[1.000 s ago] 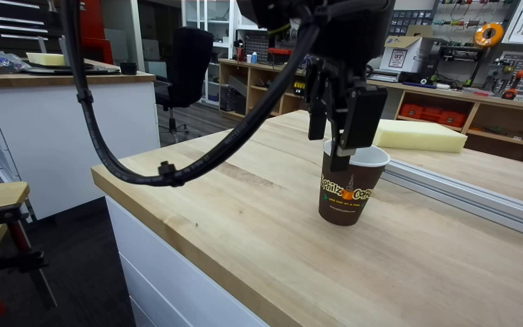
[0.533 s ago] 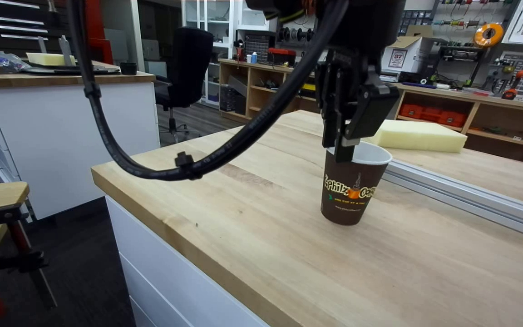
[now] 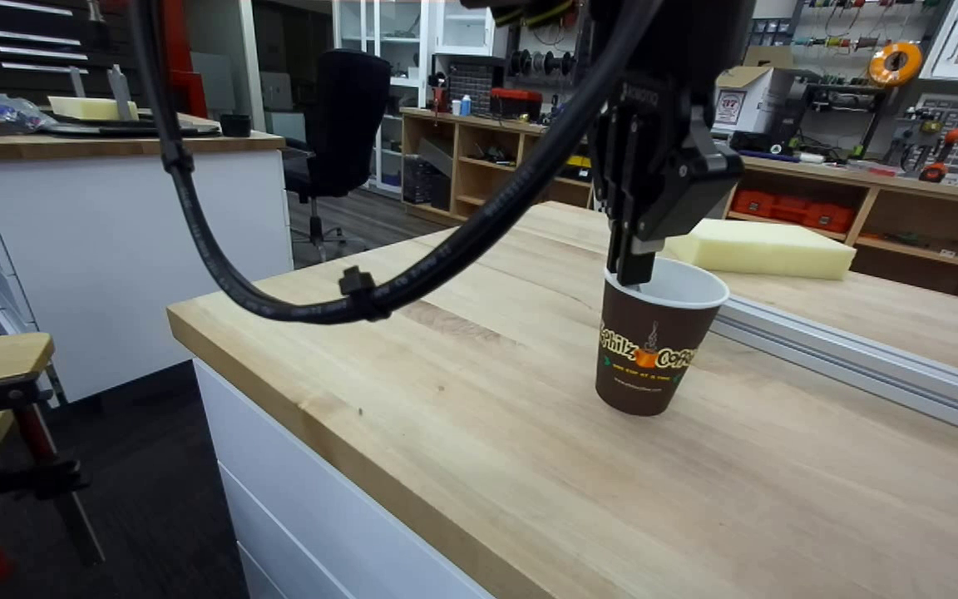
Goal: Pick up the marker from the cup and put it on the table
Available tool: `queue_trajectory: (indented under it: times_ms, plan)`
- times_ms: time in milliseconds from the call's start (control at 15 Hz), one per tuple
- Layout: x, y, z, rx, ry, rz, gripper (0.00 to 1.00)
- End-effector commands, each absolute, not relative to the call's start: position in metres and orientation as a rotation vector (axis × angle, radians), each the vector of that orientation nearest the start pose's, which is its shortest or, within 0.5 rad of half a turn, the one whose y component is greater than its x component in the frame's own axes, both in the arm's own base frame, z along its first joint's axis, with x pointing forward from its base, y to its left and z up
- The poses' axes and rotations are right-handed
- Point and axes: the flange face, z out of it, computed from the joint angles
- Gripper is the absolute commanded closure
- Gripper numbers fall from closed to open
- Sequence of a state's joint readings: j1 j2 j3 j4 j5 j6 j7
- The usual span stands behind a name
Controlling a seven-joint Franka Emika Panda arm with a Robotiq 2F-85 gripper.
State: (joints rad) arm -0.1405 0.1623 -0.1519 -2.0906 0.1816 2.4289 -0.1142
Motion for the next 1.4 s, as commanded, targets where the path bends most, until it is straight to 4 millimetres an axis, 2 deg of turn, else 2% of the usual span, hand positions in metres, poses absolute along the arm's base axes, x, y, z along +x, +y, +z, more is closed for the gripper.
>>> queue_trajectory:
  times_ms: [0,400,733,1000,1333]
  plan:
    - [0.561,-0.172,0.375,-3.04,0.453,-0.331,0.95]
    - [0.561,-0.172,0.38,-3.054,0.437,-0.327,0.95]
    - [0.562,-0.171,0.396,-3.063,0.418,-0.371,0.95]
    - [0.56,-0.168,0.417,-3.076,0.395,-0.418,0.95]
    - [0.552,-0.159,0.454,-3.113,0.341,-0.479,0.95]
